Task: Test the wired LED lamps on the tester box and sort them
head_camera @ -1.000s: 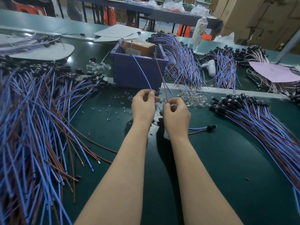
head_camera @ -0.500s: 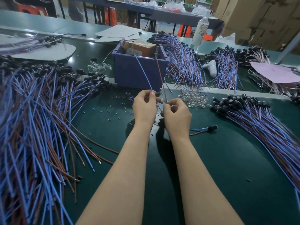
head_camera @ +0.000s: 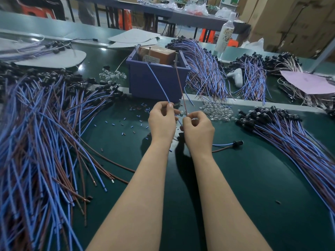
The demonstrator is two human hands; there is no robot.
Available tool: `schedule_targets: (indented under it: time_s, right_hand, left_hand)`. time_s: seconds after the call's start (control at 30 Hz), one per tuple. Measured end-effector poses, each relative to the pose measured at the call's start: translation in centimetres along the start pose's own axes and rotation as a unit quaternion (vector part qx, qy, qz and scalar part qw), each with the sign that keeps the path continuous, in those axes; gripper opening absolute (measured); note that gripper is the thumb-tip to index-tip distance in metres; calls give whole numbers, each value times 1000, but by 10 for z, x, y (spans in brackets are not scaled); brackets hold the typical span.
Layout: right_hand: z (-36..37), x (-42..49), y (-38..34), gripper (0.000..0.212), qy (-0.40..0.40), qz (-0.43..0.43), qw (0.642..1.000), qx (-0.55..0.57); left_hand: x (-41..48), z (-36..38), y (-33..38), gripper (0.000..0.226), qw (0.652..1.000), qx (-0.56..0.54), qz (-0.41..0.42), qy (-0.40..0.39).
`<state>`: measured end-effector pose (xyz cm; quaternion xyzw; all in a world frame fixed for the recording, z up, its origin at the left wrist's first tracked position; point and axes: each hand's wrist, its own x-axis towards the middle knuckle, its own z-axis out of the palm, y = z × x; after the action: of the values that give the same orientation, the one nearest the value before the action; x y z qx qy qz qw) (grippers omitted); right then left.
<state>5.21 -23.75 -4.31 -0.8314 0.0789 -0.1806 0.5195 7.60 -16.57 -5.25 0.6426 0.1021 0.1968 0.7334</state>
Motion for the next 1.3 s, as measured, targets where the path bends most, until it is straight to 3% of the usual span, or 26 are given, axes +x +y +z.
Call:
schedule_targets:
  time_s: [1.13,1.3]
  right_hand:
    - [-2,2,2,7,-26,-15,999,-18]
    - [-3,1,-1,8,-67,-27,997,-9]
  left_hand:
    - [2,-1,5,13,999,16,-19,-20]
    - [0,-2,14,19,998,-1,-34,-61]
